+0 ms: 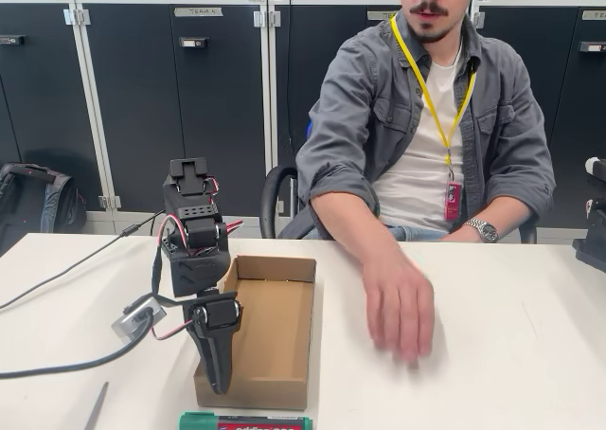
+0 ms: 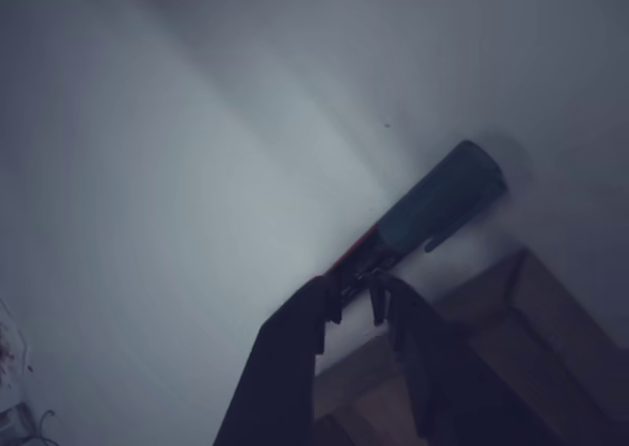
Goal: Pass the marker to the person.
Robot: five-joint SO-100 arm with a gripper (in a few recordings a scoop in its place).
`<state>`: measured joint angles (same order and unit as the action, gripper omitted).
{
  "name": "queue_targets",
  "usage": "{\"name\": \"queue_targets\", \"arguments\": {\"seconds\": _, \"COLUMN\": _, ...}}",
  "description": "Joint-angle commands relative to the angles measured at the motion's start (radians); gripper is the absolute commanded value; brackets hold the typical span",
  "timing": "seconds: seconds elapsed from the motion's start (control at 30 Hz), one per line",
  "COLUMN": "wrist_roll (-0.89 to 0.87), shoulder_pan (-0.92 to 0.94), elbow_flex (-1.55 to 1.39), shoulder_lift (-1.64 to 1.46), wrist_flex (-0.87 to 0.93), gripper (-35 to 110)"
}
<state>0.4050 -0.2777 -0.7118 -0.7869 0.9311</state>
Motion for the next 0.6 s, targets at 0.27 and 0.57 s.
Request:
{"name": "queue_targets", "arguments": {"seconds": 0.27, "wrist_roll": -0.018, "shoulder_pan": 0.028, "elbow_flex": 0.020, "shoulder_lift": 0.015, "wrist_flex": -0.158, "gripper": 7}}
{"name": "queue_targets", "arguments": {"seconds": 0.57, "wrist_roll": -0.110, "shoulder_pan": 0.044, "elbow_flex": 0.008, "shoulder_lift": 0.028, "wrist_flex": -0.100, "gripper": 9}}
